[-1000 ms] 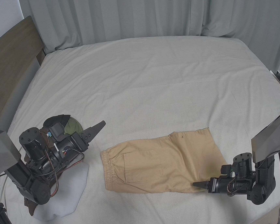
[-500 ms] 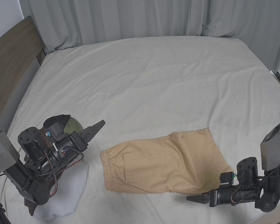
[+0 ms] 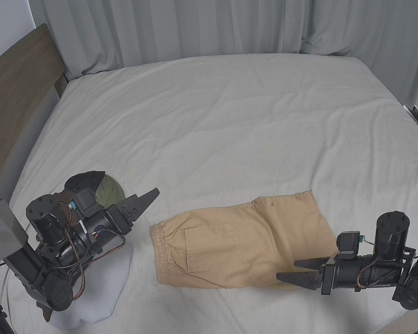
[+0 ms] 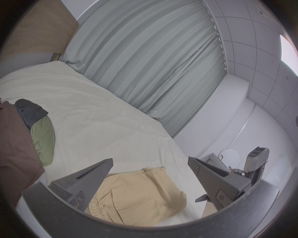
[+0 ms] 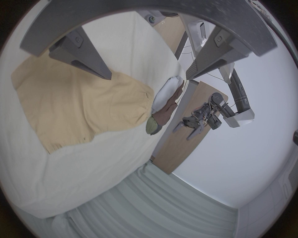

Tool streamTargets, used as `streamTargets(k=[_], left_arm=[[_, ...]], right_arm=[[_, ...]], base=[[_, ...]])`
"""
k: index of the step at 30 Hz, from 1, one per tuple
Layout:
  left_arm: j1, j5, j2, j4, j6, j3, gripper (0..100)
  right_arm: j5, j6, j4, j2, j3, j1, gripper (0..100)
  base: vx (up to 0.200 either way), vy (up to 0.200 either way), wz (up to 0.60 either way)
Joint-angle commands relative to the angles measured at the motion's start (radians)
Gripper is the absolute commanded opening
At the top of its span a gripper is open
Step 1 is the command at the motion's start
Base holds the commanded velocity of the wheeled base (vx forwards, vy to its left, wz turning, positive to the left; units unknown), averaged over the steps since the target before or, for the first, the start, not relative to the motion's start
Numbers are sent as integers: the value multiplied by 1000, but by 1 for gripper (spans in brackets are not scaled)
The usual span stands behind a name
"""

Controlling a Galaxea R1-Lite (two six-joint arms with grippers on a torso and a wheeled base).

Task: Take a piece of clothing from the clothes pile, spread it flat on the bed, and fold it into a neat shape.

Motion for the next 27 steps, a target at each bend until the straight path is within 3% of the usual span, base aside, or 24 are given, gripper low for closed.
streamTargets(k=[1, 9, 15, 27], left_arm=[[-10, -1, 0, 0, 6, 10, 100], [-18, -24, 24, 0, -2, 26, 100], [-22, -32, 176, -1, 0, 7, 100], [-11, -10, 369, -3, 1, -76, 100]], right_arm=[[12, -21, -2, -38, -36, -9, 100], [33, -18, -1, -94, -37, -12, 100], [39, -20, -1, -92, -46, -52, 100], [38, -18, -1, -91, -59, -55, 100]], base=[[0, 0, 0], [0, 0, 0], [0, 0, 0], [0, 0, 0]])
